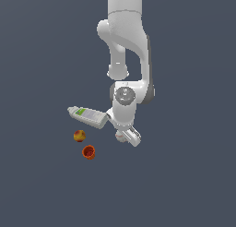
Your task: Pick up a designated object from a clutter of objects.
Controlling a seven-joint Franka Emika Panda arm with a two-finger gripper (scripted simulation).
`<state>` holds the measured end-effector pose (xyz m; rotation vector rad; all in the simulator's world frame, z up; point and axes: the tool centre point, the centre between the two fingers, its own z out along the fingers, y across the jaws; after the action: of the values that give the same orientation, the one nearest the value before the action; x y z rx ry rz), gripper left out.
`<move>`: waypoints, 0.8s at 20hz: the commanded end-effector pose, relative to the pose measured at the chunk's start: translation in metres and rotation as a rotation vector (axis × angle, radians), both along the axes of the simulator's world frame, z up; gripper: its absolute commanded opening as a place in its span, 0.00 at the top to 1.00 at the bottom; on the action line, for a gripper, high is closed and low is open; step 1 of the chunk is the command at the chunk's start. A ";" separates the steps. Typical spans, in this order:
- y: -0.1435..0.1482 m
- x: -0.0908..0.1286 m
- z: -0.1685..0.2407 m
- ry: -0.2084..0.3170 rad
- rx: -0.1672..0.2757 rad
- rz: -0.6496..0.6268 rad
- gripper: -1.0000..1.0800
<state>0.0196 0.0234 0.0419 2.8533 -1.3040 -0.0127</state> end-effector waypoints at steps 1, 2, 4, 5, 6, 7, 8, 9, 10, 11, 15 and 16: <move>0.000 0.002 0.002 -0.004 0.000 0.000 0.04; 0.000 0.003 0.004 -0.007 0.000 0.001 0.04; 0.001 0.003 0.006 -0.009 0.001 0.001 0.04; 0.001 0.003 0.006 -0.009 0.001 0.001 1.00; 0.001 0.003 0.006 -0.009 0.001 0.001 1.00; 0.001 0.003 0.006 -0.009 0.001 0.001 1.00; 0.001 0.003 0.006 -0.009 0.001 0.001 1.00; 0.001 0.003 0.006 -0.009 0.001 0.001 1.00; 0.001 0.003 0.006 -0.009 0.001 0.001 1.00; 0.001 0.003 0.006 -0.009 0.001 0.001 1.00; 0.000 0.003 0.005 -0.007 0.001 0.001 1.00; 0.000 0.003 0.005 -0.007 0.001 0.001 1.00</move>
<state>0.0220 0.0238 0.0466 2.8566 -1.3041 -0.0040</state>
